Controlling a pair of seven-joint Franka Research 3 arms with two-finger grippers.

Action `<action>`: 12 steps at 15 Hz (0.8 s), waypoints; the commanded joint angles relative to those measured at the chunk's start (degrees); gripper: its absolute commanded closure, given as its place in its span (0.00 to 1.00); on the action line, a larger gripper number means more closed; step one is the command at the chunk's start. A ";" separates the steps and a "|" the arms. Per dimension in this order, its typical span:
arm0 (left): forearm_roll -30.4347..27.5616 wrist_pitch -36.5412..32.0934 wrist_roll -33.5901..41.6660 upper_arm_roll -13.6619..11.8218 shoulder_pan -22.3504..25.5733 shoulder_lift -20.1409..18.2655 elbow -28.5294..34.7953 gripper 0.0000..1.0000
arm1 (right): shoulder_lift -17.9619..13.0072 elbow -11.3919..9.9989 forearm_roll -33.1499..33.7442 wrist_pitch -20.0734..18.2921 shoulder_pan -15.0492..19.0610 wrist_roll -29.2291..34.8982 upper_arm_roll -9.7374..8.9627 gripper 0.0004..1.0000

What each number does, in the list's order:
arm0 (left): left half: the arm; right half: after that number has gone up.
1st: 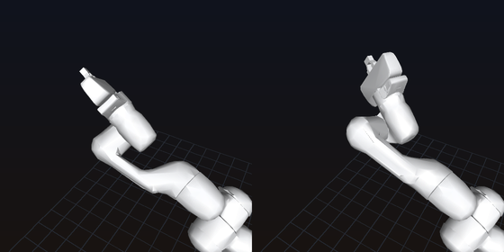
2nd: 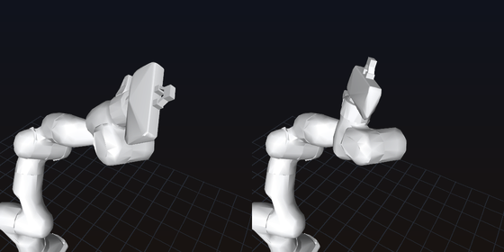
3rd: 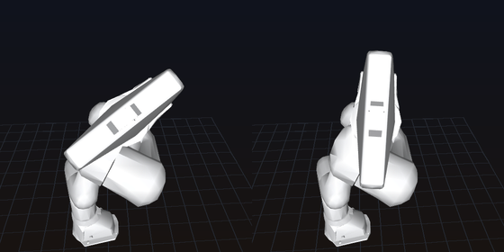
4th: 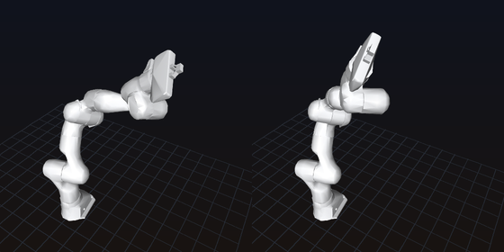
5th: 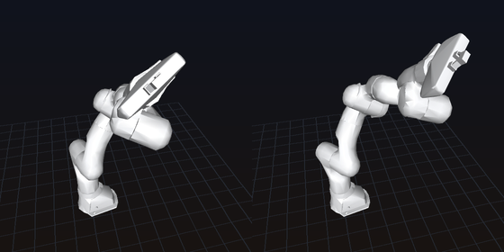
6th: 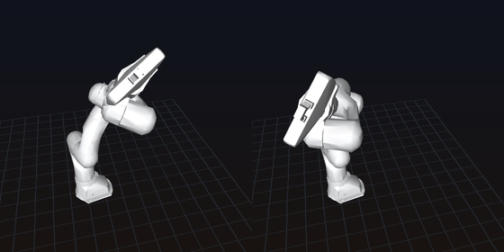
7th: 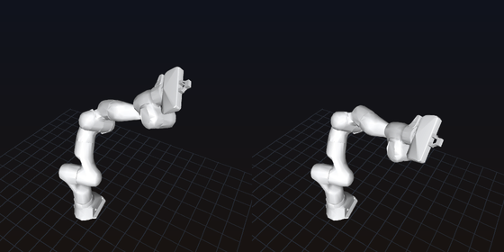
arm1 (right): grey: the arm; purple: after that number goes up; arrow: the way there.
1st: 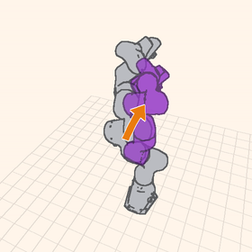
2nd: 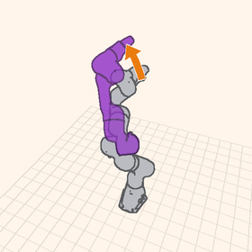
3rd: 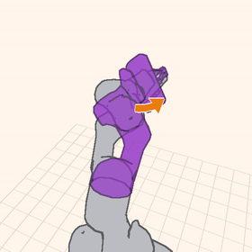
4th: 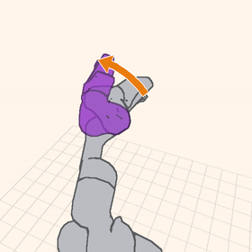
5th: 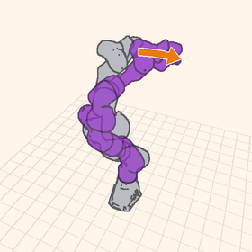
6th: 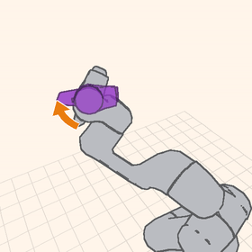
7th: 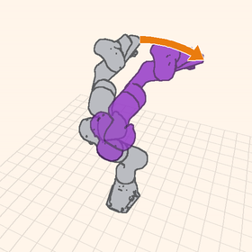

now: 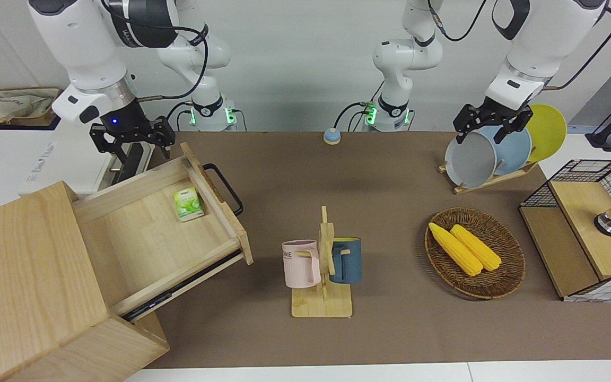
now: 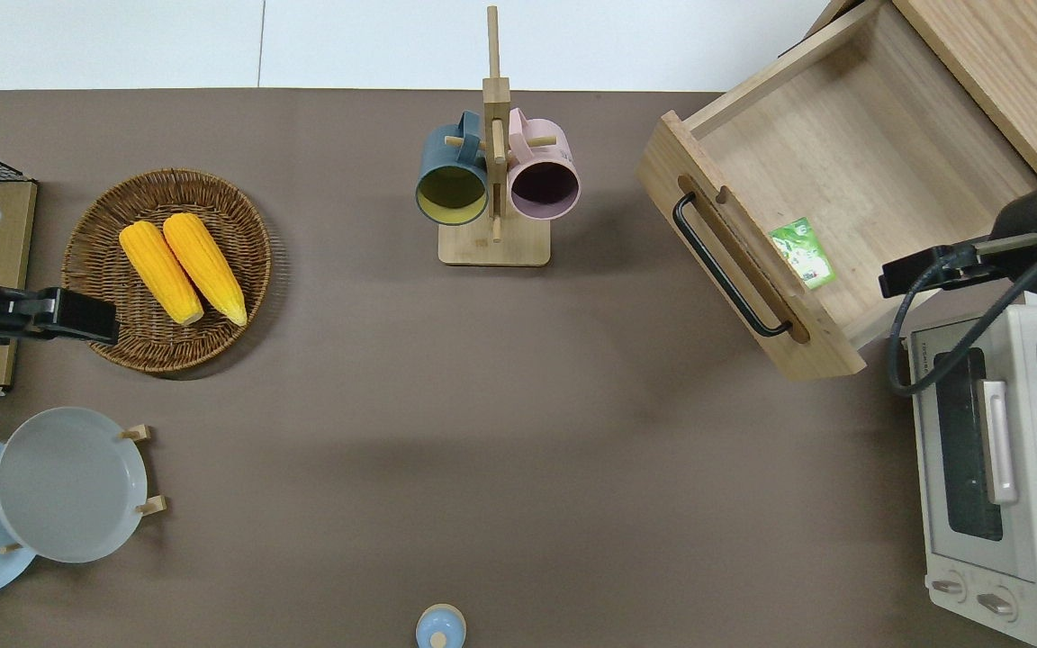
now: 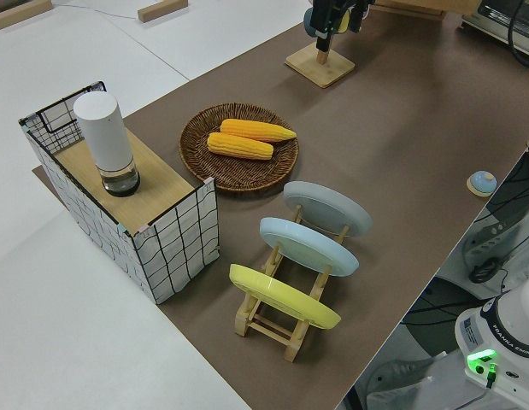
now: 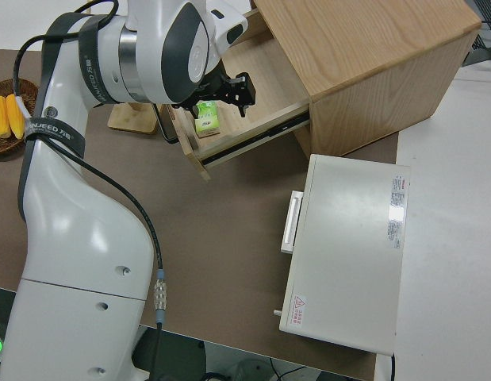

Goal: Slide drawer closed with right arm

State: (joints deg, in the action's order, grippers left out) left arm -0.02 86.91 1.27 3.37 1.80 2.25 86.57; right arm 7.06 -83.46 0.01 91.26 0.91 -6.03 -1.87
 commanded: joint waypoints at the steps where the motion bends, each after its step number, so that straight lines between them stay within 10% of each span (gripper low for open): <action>1: 0.98 -1.13 0.57 0.40 0.31 0.65 -1.49 0.01 | -0.47 1.44 0.52 -0.29 0.84 0.56 -0.59 0.01; 12: 0.98 -1.13 0.57 0.40 0.31 0.65 -1.49 0.01 | 0.15 1.55 2.01 -2.05 0.32 0.14 -0.68 0.02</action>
State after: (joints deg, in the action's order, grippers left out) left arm -0.02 86.91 1.27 3.37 1.80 2.25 86.57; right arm 7.04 -82.03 1.57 90.59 0.91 -5.96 -1.89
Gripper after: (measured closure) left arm 0.004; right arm 0.013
